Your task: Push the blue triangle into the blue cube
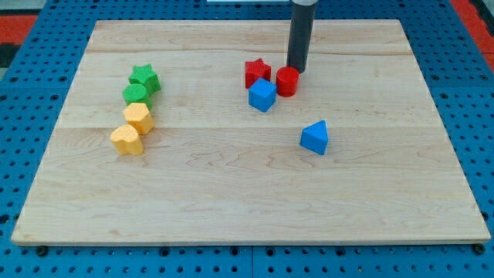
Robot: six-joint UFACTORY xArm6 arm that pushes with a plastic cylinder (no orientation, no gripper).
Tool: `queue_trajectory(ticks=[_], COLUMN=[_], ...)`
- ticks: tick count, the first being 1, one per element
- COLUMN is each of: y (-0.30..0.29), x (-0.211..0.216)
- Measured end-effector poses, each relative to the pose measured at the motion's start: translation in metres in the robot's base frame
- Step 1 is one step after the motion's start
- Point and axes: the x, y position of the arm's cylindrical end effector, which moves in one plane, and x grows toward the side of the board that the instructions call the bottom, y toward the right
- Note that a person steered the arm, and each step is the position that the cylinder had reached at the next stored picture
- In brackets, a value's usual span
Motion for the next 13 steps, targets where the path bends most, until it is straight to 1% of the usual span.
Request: queue_trajectory(ticks=[1, 2, 3, 4, 5, 6, 8, 11, 13], y=[0.023, 0.092, 0.119, 0.102, 0.032, -0.004, -0.011, -0.058, -0.063], x=[0.004, 0.042, 0.107, 0.157, 0.157, 0.157, 0.156, 0.14, 0.136])
